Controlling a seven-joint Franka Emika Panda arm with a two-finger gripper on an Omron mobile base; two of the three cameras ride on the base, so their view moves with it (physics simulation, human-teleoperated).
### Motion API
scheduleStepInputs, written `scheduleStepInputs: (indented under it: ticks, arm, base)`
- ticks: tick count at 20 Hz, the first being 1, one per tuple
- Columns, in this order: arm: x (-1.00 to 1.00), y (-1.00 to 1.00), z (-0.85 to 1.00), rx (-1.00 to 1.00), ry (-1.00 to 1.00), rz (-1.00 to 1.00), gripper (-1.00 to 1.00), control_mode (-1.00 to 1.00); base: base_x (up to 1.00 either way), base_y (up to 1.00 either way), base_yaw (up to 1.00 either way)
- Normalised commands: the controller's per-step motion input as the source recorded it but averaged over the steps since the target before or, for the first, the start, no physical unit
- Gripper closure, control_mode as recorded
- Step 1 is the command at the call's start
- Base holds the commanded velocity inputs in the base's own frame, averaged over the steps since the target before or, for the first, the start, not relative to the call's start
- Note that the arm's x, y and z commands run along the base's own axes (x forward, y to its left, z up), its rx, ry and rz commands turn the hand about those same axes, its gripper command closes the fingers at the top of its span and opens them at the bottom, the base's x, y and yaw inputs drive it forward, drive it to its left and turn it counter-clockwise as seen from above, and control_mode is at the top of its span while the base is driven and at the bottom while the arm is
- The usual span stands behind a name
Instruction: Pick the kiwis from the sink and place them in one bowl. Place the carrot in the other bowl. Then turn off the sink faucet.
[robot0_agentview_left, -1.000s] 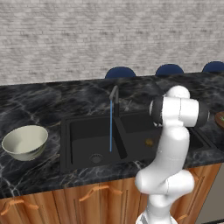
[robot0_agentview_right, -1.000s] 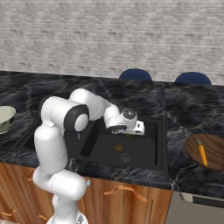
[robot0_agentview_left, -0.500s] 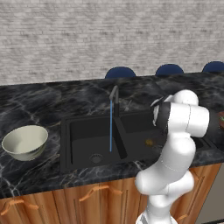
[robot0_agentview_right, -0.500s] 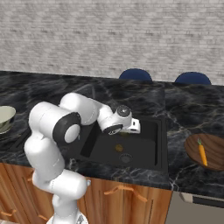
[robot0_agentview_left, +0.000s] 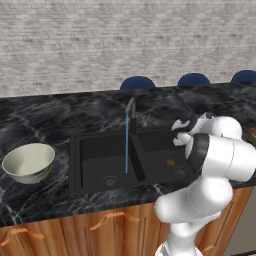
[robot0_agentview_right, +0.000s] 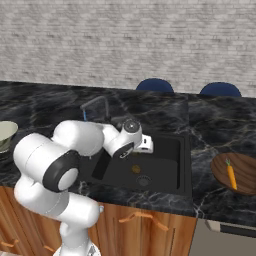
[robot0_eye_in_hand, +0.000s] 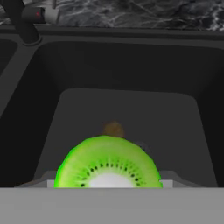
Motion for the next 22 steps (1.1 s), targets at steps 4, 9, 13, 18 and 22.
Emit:
scheduleStepInputs:
  ticks: [4, 9, 13, 18, 22]
  arm:
    - [-0.31, 0.27, 0.37, 0.00, 0.10, 0.00, 1.00, -1.00]
    - [-0.32, 0.25, 0.41, 0.00, 0.14, 0.00, 1.00, -1.00]
    - [-0.29, 0.34, 0.28, 0.00, 0.11, 0.01, 1.00, -1.00]
    - [-0.25, 0.43, 0.17, 0.00, 0.09, 0.02, 1.00, -1.00]
    - [-0.22, 0.50, 0.10, 0.00, 0.05, 0.03, 1.00, -1.00]
  base:
    - [0.00, 0.00, 0.00]
    - [0.00, 0.00, 0.00]
    - [0.00, 0.00, 0.00]
    - [0.00, 0.00, 0.00]
    - [0.00, 0.00, 0.00]
